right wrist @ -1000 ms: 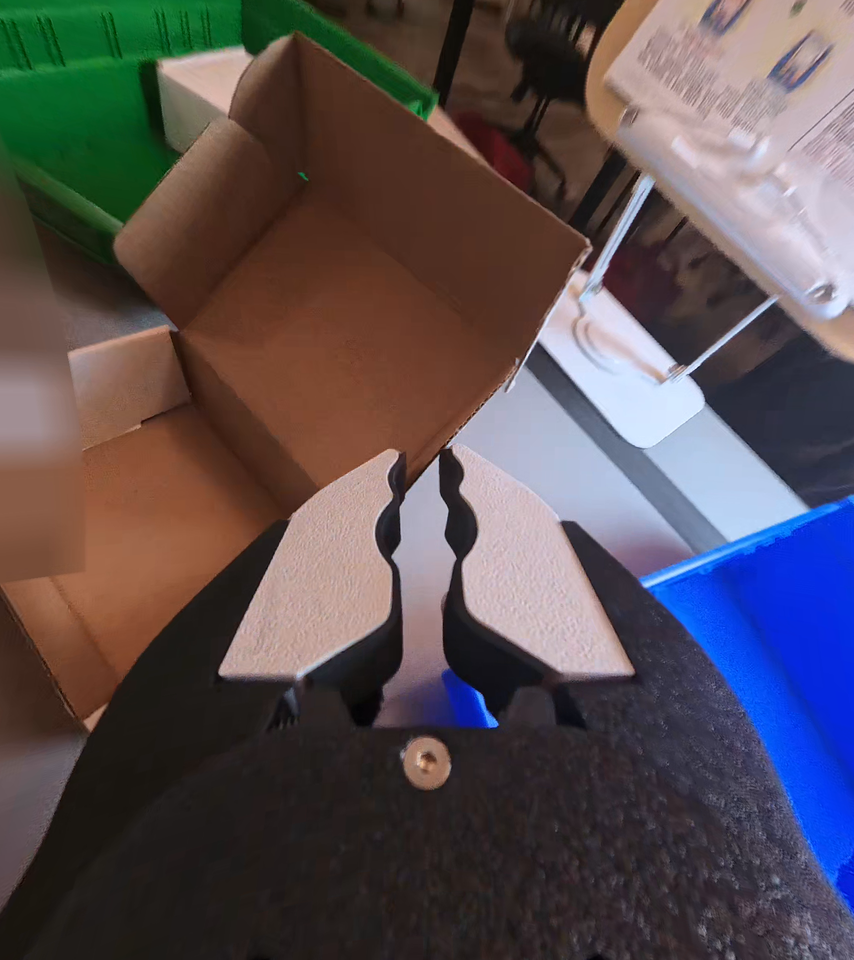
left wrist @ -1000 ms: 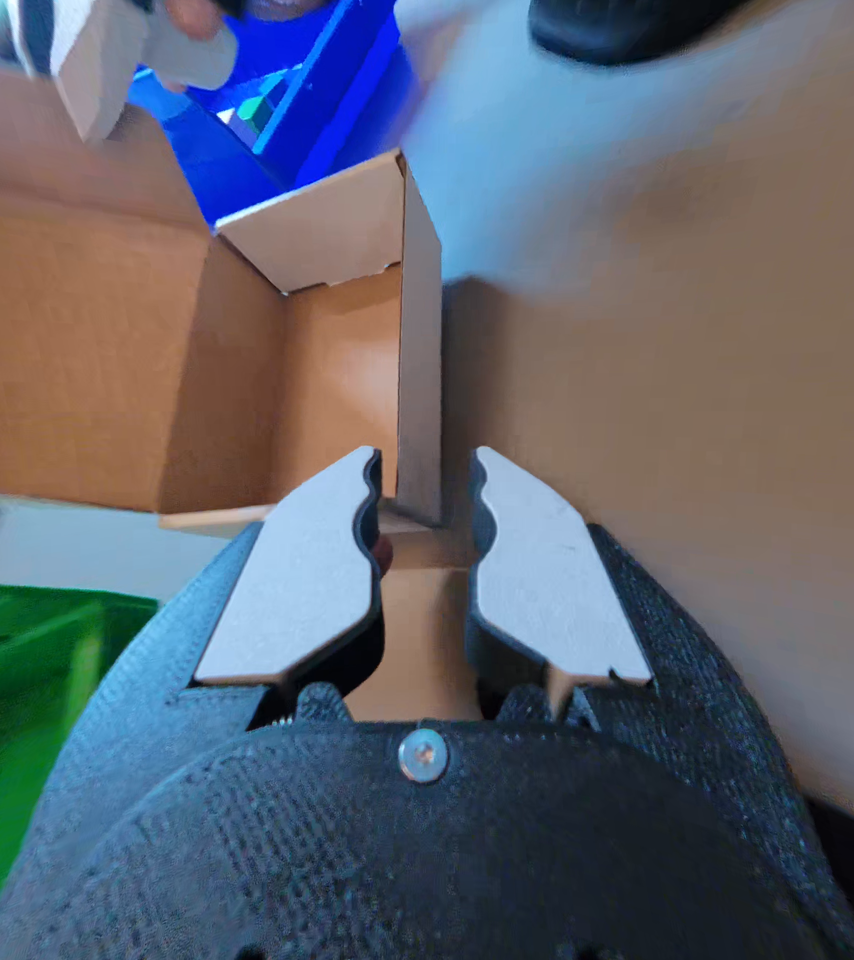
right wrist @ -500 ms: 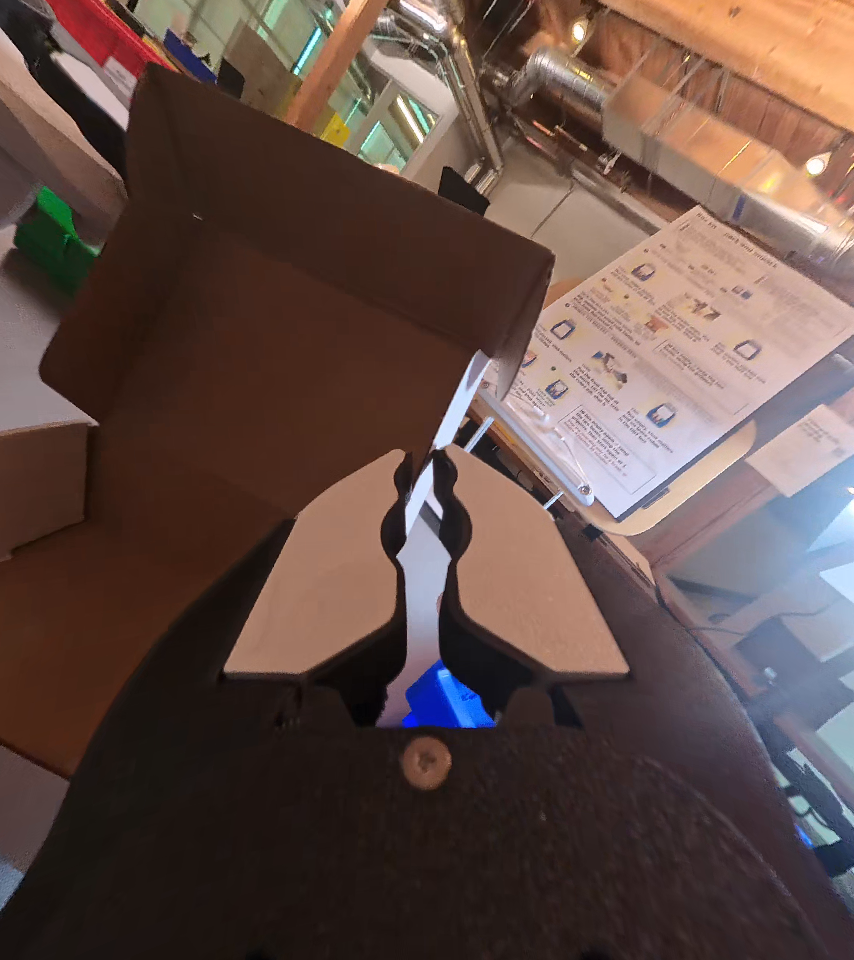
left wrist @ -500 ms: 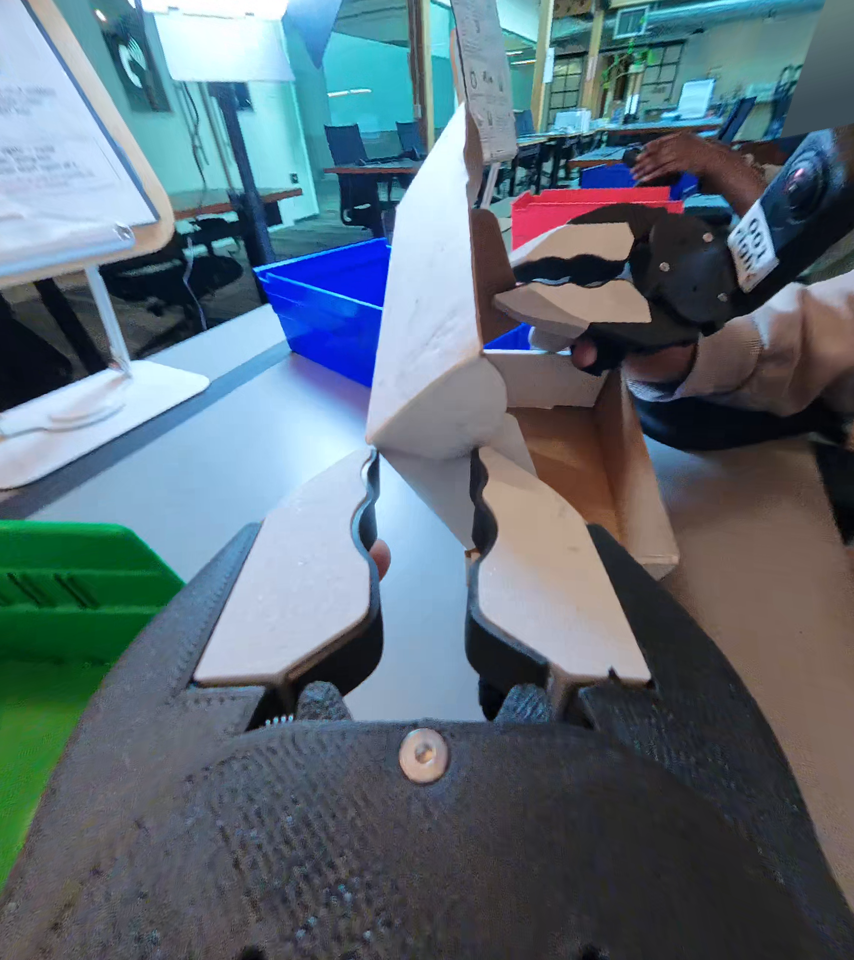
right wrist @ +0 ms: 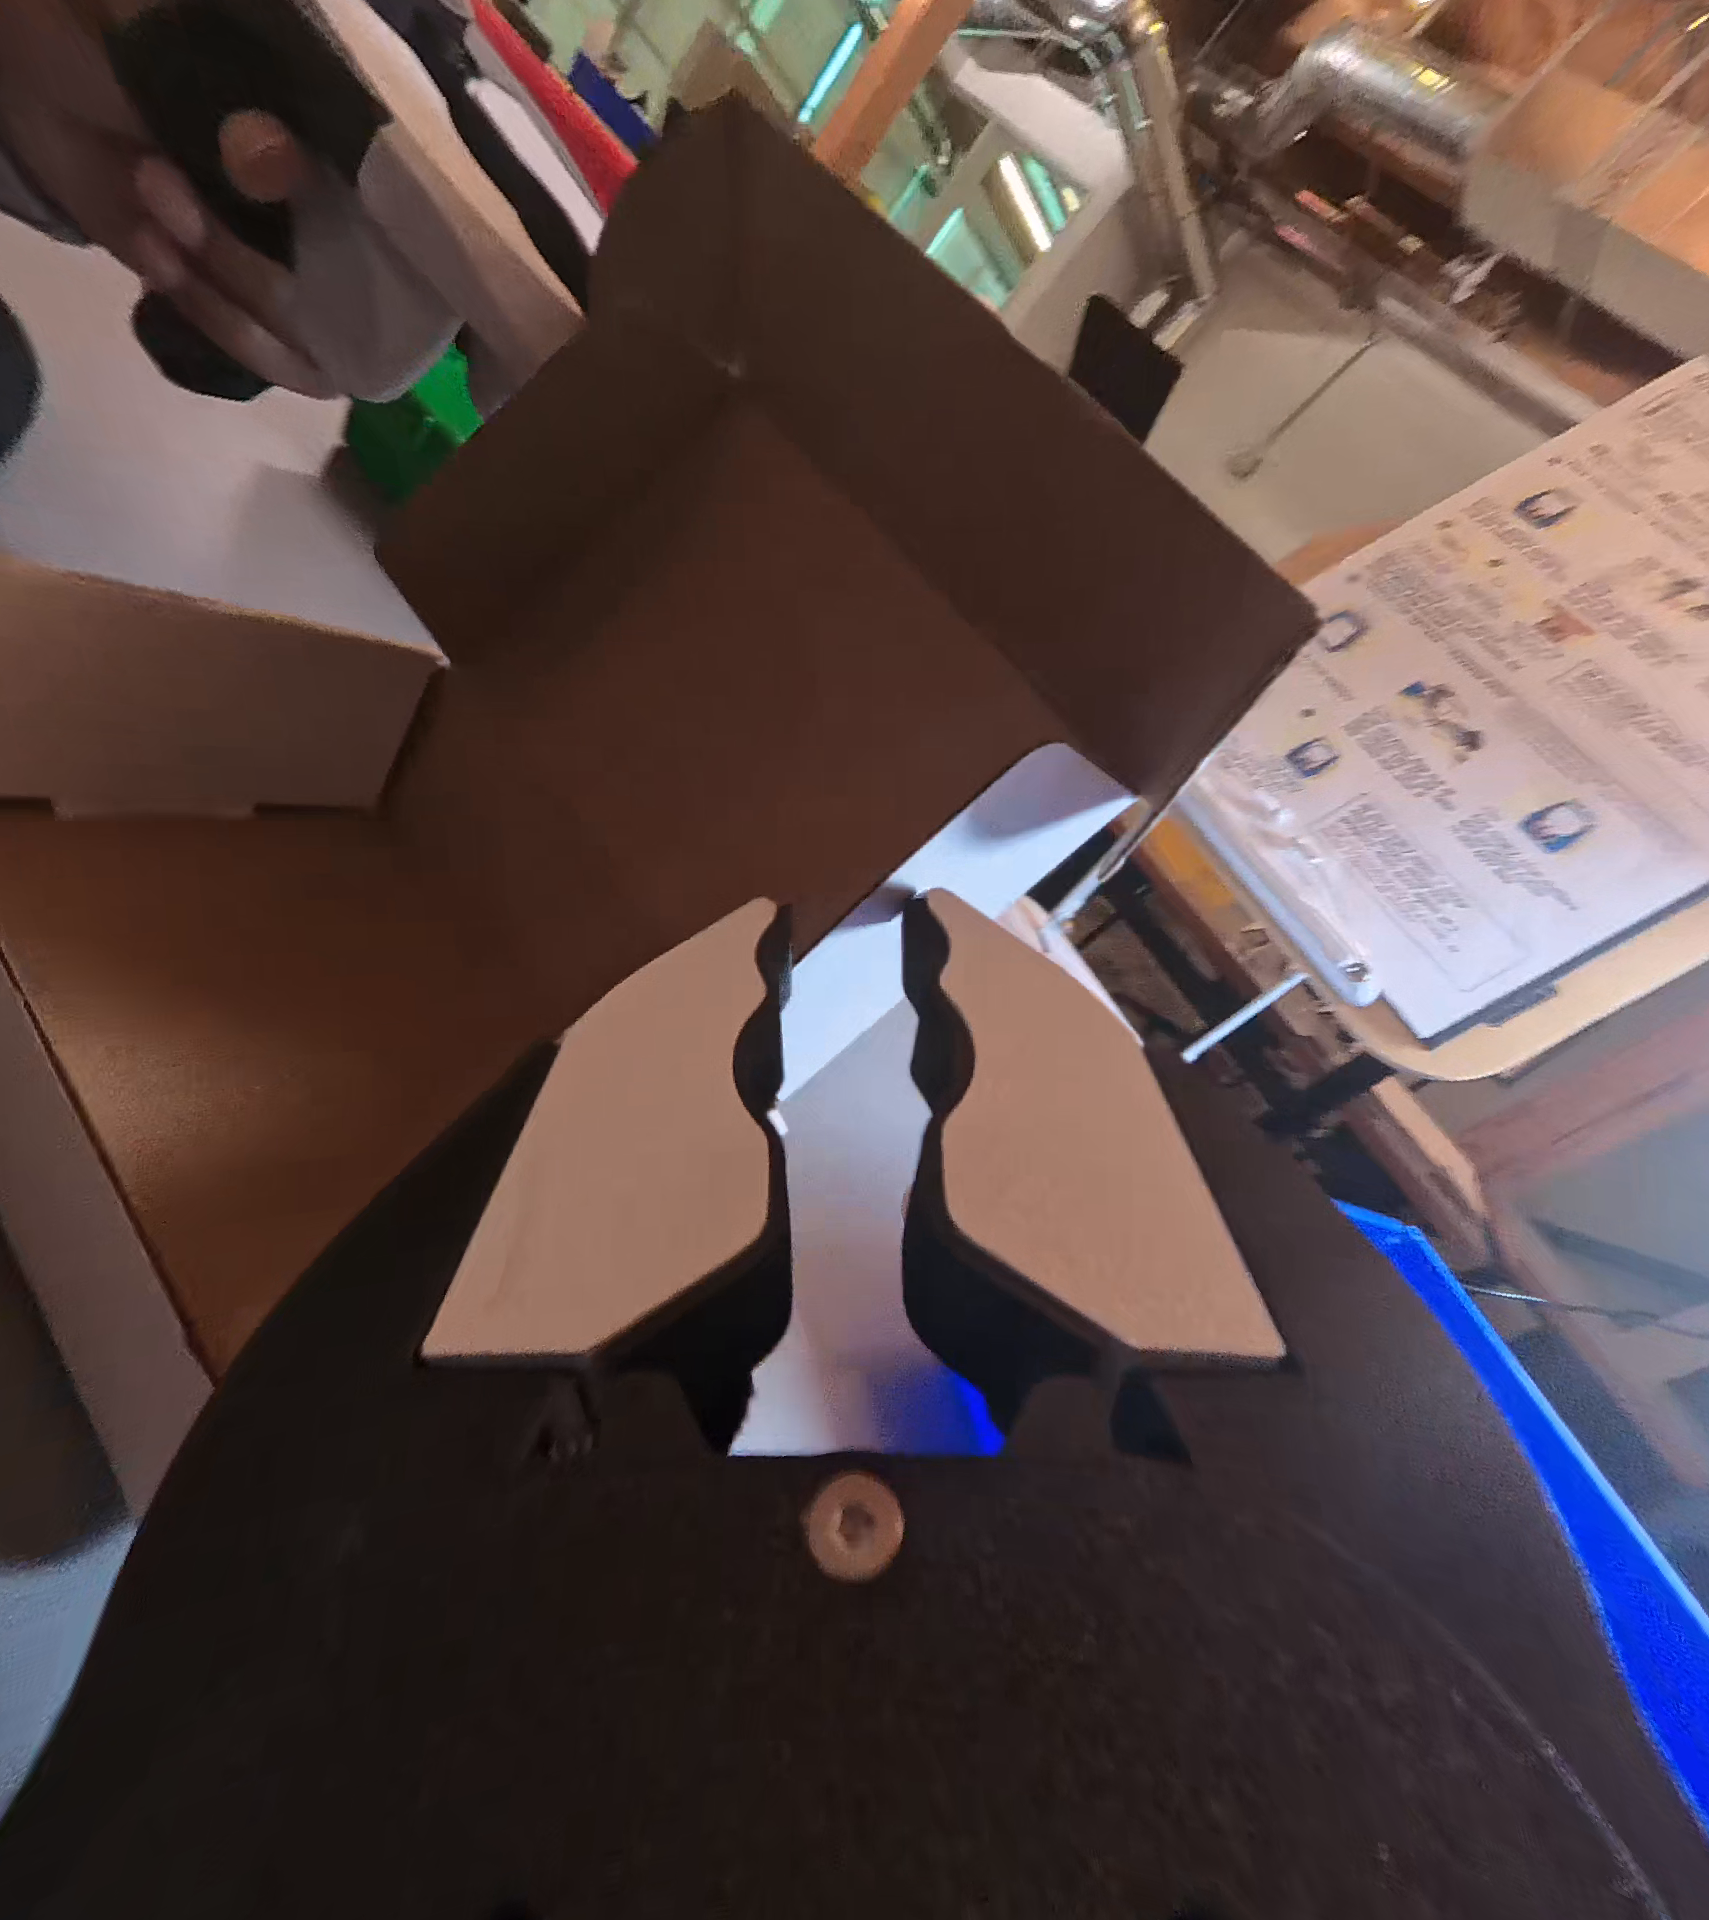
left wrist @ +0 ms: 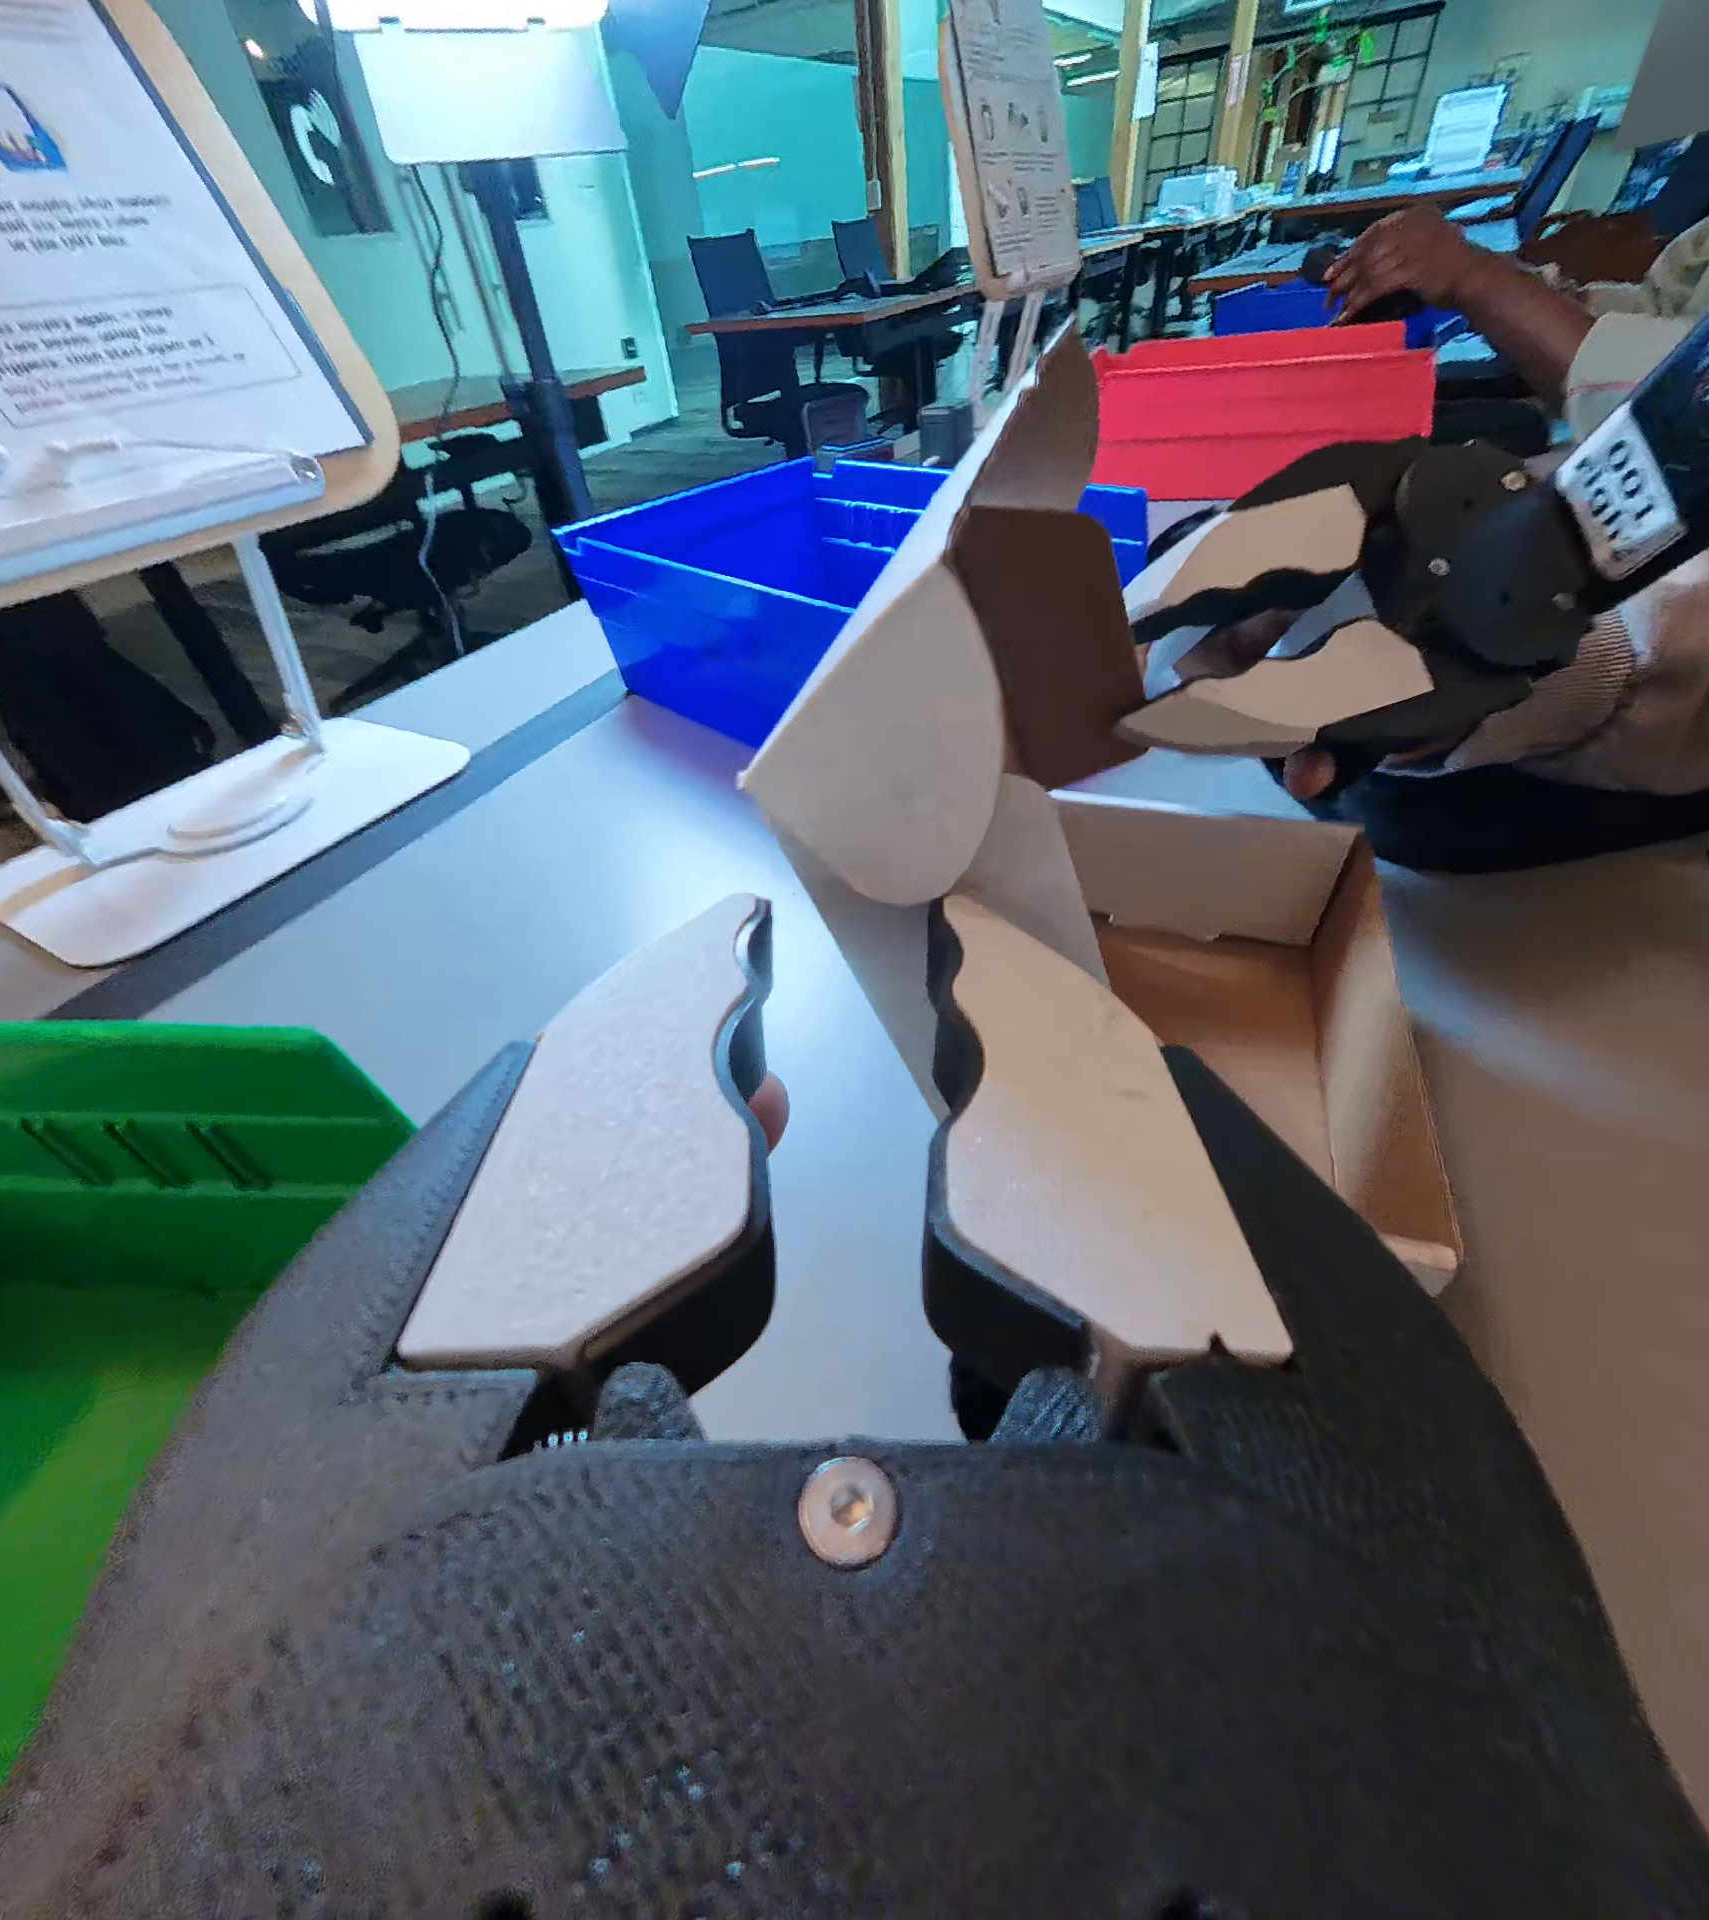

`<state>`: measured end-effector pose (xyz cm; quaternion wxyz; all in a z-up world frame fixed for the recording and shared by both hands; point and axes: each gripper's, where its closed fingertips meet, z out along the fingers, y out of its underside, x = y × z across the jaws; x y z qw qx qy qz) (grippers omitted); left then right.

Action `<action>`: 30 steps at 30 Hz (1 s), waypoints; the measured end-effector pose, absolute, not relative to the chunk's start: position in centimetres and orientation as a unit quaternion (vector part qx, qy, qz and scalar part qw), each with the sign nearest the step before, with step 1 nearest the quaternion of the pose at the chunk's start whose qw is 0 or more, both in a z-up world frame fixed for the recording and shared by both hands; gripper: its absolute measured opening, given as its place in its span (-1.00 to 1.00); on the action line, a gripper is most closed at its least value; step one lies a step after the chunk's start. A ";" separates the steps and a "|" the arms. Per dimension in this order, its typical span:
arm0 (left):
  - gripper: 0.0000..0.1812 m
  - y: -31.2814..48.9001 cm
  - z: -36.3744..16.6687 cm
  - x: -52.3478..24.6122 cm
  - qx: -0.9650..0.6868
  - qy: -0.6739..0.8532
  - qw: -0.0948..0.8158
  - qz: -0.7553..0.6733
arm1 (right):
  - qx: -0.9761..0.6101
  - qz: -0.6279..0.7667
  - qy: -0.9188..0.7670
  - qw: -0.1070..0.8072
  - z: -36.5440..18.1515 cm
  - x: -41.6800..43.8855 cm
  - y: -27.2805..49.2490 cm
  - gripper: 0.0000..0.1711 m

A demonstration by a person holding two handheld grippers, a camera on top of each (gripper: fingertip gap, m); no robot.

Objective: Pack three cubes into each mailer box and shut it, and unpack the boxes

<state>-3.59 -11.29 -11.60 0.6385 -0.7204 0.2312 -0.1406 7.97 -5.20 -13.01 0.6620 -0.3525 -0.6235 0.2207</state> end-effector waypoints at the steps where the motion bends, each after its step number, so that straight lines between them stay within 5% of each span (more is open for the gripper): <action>1: -0.63 -11.7 -11.6 -3.6 -0.718 0.230 0.636 -0.163 | -0.355 0.232 -0.631 0.650 -13.4 8.1 -5.5 -0.76; 6: -0.21 -14.2 -11.7 -3.4 -0.699 0.233 0.598 -0.316 | -0.374 0.370 -0.661 0.535 -13.6 9.7 -7.9 -0.69; 10: -0.07 -15.1 -12.2 -1.1 -0.697 0.283 0.546 -0.369 | -0.428 0.468 -0.674 0.378 -12.9 10.4 -7.1 -0.24; 13: -0.11 -14.8 -12.3 0.5 -0.700 0.316 0.521 -0.373 | -0.457 0.493 -0.694 0.259 -14.1 9.9 -6.1 -0.07; 17: -0.27 -13.6 -12.7 1.0 -0.708 0.365 0.522 -0.305 | -0.448 0.543 -0.691 0.167 -14.7 8.1 -7.4 -0.14; 20: -0.28 -13.1 -13.0 0.9 -0.709 0.400 0.533 -0.230 | -0.416 0.530 -0.718 0.174 -15.1 7.9 -8.7 -0.36; 26: -0.33 -12.1 -14.9 0.2 -0.700 0.478 0.530 -0.016 | -0.352 0.343 -0.782 0.383 -16.7 7.5 -7.7 -0.37; 30: -0.31 -13.7 -16.1 1.1 -0.704 0.470 0.530 -0.049 | -0.344 0.276 -0.785 0.435 -17.8 8.1 -7.6 -0.35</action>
